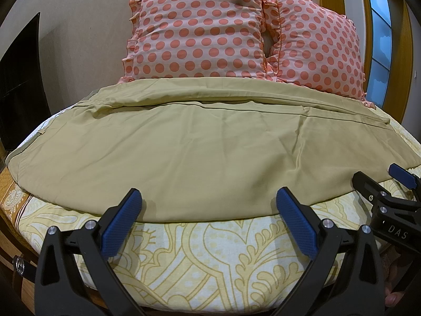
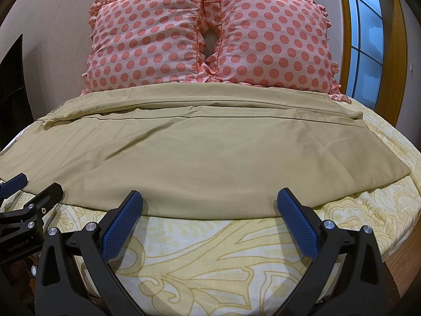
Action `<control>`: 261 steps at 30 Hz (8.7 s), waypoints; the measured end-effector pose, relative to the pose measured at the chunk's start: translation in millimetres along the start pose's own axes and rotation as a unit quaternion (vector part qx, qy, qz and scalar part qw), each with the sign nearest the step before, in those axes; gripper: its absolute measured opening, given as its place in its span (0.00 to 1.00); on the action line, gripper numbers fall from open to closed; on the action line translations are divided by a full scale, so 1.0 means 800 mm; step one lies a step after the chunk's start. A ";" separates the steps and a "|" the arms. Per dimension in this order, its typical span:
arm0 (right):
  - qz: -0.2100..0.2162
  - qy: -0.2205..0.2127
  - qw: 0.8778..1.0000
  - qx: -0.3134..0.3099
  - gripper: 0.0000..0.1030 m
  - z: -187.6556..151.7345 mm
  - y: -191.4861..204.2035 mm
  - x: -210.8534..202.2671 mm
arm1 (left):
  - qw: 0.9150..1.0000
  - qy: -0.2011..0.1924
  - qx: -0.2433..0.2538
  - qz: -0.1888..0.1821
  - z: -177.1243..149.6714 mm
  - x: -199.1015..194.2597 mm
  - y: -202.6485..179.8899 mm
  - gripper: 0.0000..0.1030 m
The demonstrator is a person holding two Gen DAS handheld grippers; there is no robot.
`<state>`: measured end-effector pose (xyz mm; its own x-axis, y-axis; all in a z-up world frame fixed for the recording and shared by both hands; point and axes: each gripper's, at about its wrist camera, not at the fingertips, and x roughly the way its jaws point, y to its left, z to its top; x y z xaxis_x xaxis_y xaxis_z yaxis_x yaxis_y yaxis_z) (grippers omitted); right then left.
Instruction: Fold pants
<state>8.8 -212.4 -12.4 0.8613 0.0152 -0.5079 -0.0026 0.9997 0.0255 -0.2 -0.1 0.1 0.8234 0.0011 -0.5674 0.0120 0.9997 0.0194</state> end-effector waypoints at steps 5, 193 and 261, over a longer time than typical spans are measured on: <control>0.000 0.000 1.000 0.000 0.99 0.000 0.001 0.000 | 1.000 0.000 0.000 0.000 0.000 0.000 0.000 0.98; 0.026 -0.106 0.971 0.212 0.07 0.069 -0.255 -0.023 | 0.954 0.005 -0.299 -0.036 -0.029 -0.063 0.262 0.71; 0.354 0.017 0.933 0.067 0.88 0.130 -0.058 -0.019 | 0.943 -0.022 0.259 -0.207 0.022 -0.045 -0.148 0.61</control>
<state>48.2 -261.3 83.7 0.6518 0.6732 -0.3491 -0.4991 0.7274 0.4709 -21.3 -119.1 33.0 0.7100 -0.3993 -0.5800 0.6040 0.7688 0.2102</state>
